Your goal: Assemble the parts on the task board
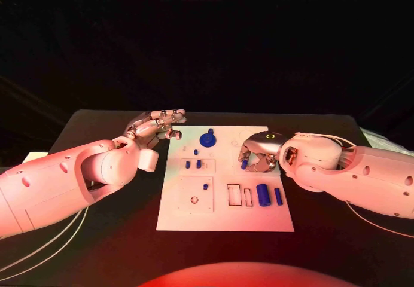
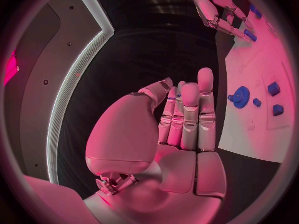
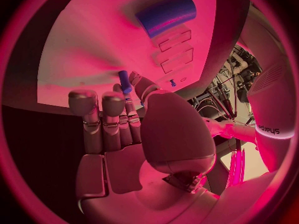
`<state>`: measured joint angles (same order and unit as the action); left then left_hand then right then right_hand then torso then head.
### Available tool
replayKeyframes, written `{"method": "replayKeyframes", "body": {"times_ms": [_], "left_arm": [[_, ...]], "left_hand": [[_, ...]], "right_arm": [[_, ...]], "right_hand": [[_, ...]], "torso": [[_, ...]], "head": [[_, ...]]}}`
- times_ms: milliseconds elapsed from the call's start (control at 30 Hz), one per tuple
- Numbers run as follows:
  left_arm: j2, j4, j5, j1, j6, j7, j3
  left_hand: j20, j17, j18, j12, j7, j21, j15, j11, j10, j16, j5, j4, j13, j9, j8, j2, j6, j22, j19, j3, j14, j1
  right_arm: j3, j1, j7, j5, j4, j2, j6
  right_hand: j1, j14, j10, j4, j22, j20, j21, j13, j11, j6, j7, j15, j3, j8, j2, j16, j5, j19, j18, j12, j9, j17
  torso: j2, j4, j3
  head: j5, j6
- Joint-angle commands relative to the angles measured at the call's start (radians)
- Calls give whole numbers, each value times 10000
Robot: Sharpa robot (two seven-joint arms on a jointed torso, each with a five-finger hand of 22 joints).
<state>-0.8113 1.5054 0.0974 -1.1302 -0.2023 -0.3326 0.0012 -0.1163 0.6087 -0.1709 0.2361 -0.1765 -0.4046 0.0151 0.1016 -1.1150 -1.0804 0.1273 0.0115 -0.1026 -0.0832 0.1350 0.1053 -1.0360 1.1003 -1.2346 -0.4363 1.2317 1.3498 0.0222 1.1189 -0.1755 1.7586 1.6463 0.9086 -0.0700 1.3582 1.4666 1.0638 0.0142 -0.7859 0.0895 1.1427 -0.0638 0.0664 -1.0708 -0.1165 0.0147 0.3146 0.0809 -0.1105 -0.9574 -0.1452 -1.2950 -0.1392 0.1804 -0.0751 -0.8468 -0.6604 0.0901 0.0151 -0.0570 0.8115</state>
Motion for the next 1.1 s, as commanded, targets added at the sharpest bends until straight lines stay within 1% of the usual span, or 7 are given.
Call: {"method": "replayKeyframes", "body": {"times_ms": [33,300,433,600,867,1000,1100], "left_arm": [[7,5,-62,1,210,-34,3],[10,5,-63,2,231,-15,3],[7,5,-63,2,235,-13,3],[3,8,-63,2,236,-9,3],[0,-3,-64,3,229,-2,3],[11,-9,-64,3,226,0,2],[20,-10,-64,3,229,0,2]], "left_hand": [[7,-10,-104,46,-12,69,23,5,83,24,42,11,-16,10,43,-39,78,-10,-62,58,-14,71],[5,-32,-103,58,-15,77,25,9,94,34,42,14,-18,11,48,-45,84,-17,-64,66,-24,74],[5,-32,-103,58,-15,77,25,9,94,34,42,14,-18,11,48,-45,84,-17,-64,66,-24,74],[5,-32,-103,58,-15,77,25,9,94,34,42,14,-18,11,48,-45,84,-17,-64,66,-24,74],[5,-32,-103,58,-15,77,25,9,94,34,42,14,-18,11,48,-45,84,-17,-64,66,-24,74],[5,-32,-103,58,-15,77,25,9,94,34,42,14,-18,11,48,-45,84,-17,-64,66,-24,74],[4,-35,-103,67,-17,84,27,10,103,33,42,16,-19,13,52,-51,88,-23,-65,72,-27,75]], "right_arm": [[0,-25,101,93,-56,-50,-40],[0,-58,103,82,-172,-133,-141],[0,-76,20,165,-209,-155,-500],[-1,-85,-7,300,-210,-134,-1063],[-42,-39,39,-81,195,167,-1602],[-87,130,32,-561,667,473,-1710],[-103,225,48,-844,1032,610,-1747]], "right_hand": [[-5,66,154,20,-7,3,-2,11,6,-145,-6,9,100,42,136,55,81,-50,14,61,-17,17],[48,90,612,68,-99,-19,58,-7,-38,-522,23,44,359,148,201,-35,172,-111,28,122,-70,-48],[370,161,1036,-56,-432,-84,273,-20,-106,-862,54,129,825,290,503,-318,736,-265,84,155,-154,-324],[660,144,1300,-291,-534,-131,354,-26,-132,-941,1,154,1418,314,684,-377,909,-298,99,94,-197,-360],[665,128,1421,-482,-632,-143,434,-34,-114,-937,-50,152,1849,292,538,-448,908,-314,115,-31,-223,-411],[639,126,1419,-514,-643,-142,446,-34,-103,-929,-68,149,1905,282,478,-467,902,-313,115,-66,-226,-426],[620,125,1417,-525,-662,-142,460,-34,-97,-927,-79,147,1927,277,450,-478,897,-317,117,-83,-228,-435]], "torso": [[3,-10,3],[6,-3,9],[10,-4,8],[7,1,12],[11,1,12],[24,-26,12],[21,-19,8]], "head": [[2,17],[-10,55],[-11,63],[-21,77],[-29,56],[-14,35],[-24,28]]}}
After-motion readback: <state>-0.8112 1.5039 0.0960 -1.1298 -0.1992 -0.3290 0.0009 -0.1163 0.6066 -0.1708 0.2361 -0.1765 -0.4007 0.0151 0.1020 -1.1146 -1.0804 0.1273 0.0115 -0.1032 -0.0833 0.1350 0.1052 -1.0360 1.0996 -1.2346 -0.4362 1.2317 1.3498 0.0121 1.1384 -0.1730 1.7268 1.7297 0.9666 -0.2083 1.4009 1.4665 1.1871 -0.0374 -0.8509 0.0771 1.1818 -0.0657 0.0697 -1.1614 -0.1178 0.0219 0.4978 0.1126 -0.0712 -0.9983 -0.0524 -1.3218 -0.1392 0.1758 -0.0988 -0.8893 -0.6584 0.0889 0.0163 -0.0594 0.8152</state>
